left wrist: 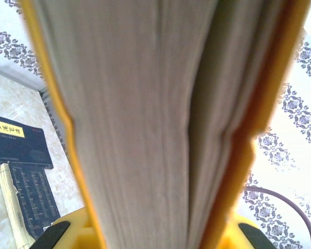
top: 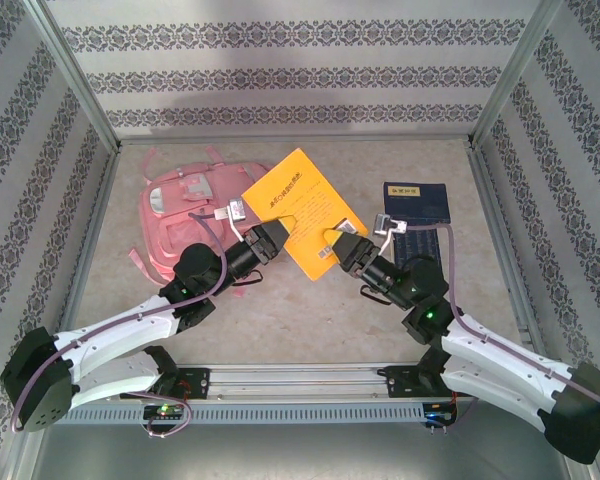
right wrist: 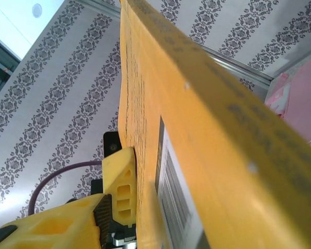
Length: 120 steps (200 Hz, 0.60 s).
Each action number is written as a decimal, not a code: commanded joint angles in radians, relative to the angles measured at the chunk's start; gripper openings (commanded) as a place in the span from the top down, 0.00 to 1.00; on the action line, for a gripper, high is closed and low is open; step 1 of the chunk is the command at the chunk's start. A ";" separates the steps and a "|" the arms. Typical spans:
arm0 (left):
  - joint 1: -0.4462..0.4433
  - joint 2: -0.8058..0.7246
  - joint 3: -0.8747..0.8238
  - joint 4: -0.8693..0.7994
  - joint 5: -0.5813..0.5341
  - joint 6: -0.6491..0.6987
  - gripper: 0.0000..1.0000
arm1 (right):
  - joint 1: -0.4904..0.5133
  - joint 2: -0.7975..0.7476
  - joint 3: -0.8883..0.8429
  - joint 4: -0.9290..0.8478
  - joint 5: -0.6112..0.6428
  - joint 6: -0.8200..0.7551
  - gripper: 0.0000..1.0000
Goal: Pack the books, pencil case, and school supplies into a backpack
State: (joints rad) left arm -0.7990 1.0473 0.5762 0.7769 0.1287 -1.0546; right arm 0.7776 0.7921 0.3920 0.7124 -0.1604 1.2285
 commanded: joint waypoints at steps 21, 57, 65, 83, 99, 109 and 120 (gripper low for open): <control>-0.029 0.012 0.030 0.122 -0.051 0.031 1.00 | 0.030 0.019 0.032 0.073 0.056 -0.024 0.60; -0.037 0.026 0.022 0.119 -0.057 0.024 1.00 | 0.034 0.047 0.052 0.076 0.097 -0.036 0.83; -0.037 0.021 0.020 0.107 -0.057 0.026 1.00 | 0.034 0.045 0.051 0.075 0.108 -0.042 0.90; -0.037 -0.002 0.027 0.019 -0.072 0.032 0.99 | 0.033 0.013 0.034 0.038 0.153 -0.063 1.00; -0.036 -0.032 0.045 -0.117 -0.087 0.060 0.84 | 0.029 -0.045 0.007 -0.036 0.206 -0.086 1.00; -0.033 -0.052 0.057 -0.209 -0.098 0.076 0.70 | 0.022 -0.085 -0.009 -0.085 0.228 -0.099 1.00; -0.031 -0.073 0.092 -0.388 -0.126 0.115 0.50 | 0.009 -0.151 -0.017 -0.195 0.255 -0.132 1.00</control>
State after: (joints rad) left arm -0.8280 1.0439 0.5926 0.6807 0.0654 -1.0382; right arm 0.8146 0.7677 0.3939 0.6418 -0.0605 1.1896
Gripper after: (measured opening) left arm 0.310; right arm 0.184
